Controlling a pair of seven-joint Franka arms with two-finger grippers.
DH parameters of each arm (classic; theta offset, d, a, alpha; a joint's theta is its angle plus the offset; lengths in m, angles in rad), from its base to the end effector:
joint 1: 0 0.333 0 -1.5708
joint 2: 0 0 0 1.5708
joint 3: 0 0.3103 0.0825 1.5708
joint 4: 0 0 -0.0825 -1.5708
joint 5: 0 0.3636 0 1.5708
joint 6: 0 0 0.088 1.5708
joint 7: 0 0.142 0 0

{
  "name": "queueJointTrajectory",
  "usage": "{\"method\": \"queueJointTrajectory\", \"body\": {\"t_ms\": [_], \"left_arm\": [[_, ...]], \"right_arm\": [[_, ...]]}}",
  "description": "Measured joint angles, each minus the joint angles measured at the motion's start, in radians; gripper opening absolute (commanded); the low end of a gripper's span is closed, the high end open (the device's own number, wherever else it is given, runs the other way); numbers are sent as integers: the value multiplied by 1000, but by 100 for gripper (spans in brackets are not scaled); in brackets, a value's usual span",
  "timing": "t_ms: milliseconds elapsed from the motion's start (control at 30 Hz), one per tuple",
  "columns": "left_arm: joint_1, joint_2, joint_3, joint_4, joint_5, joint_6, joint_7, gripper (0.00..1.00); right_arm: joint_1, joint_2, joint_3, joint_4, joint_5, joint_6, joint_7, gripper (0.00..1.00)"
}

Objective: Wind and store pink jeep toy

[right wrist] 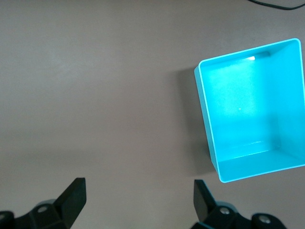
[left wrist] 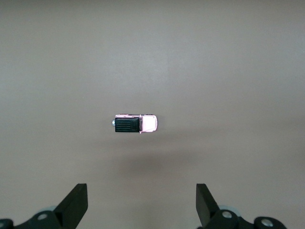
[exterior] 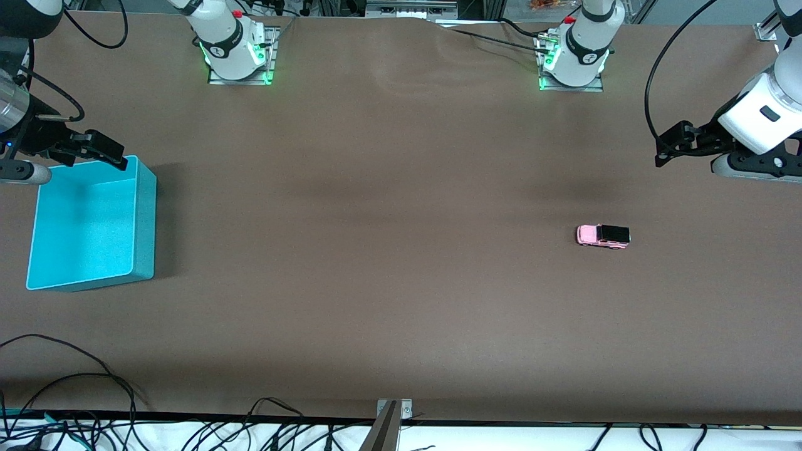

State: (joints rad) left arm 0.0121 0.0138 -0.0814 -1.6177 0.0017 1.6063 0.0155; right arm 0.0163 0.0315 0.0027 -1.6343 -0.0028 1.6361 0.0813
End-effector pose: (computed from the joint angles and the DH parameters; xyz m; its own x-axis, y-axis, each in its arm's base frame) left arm 0.5378 -0.0368 0.5583 0.9961 -0.0848 -0.0252 -0.0848 -0.9964 -0.0002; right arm 0.5457 0.0100 0.5436 0.9976 -0.0621 -0.0294 -0.0620 -0.9981 0.0051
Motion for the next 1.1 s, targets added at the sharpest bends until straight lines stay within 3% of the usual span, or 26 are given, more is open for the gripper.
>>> {"method": "queueJointTrajectory", "body": {"t_ms": [733, 1100], "left_arm": [[-10, 97, -3, -2, 0, -43, 28, 100], [-3, 133, 4, -1, 0, -43, 394, 100]], "right_arm": [[0, 0, 0, 0, 0, 0, 0, 100], [0, 0, 0, 1, 0, 0, 0, 100]]}}
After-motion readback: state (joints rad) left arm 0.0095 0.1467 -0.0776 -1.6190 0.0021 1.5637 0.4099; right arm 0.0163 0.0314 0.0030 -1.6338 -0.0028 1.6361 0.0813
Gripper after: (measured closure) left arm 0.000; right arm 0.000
